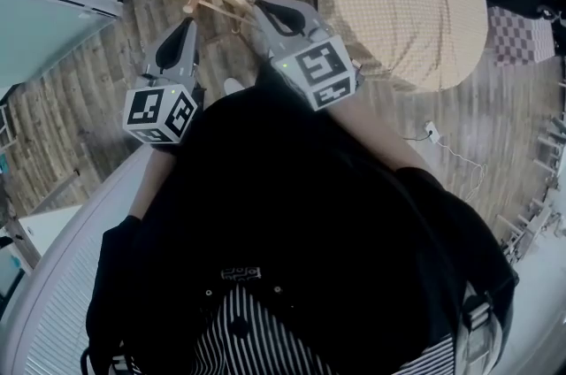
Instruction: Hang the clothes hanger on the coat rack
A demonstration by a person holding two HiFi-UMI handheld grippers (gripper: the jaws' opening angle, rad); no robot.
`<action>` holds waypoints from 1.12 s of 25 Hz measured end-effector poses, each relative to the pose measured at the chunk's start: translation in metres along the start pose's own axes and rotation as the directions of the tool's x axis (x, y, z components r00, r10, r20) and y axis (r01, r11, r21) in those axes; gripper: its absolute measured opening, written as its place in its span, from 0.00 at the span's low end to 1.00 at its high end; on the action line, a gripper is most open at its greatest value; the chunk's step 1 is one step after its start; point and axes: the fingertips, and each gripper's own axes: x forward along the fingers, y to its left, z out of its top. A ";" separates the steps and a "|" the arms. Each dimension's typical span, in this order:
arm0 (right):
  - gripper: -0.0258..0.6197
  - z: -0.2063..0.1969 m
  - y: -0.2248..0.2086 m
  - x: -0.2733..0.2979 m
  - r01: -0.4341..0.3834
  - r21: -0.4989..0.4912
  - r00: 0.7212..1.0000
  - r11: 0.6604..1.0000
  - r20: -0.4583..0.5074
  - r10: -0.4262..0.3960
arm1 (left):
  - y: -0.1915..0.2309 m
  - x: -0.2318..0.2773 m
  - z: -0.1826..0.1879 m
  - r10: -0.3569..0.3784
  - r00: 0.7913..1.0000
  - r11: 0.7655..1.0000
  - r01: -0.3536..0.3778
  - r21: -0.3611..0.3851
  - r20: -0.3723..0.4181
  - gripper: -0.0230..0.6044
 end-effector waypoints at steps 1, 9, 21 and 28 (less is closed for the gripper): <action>0.04 0.003 0.004 0.000 -0.014 -0.003 1.000 1.000 0.008 0.014 | 0.000 -0.002 -0.002 0.003 1.000 1.000 -0.003 -0.001 -0.002 0.04; 0.04 -0.004 0.040 0.011 -0.142 0.073 0.990 0.987 -0.011 0.143 | 0.001 -0.015 -0.003 0.020 1.000 1.000 -0.020 -0.010 -0.002 0.04; 0.04 0.009 0.053 0.019 -0.167 0.049 0.986 0.985 -0.006 0.167 | 0.019 -0.025 -0.002 0.040 0.999 0.999 -0.040 -0.029 -0.003 0.04; 0.04 0.008 0.025 0.007 -0.084 0.043 0.996 0.996 -0.005 0.085 | 0.010 -0.014 -0.004 -0.001 1.000 1.000 0.000 -0.025 -0.011 0.04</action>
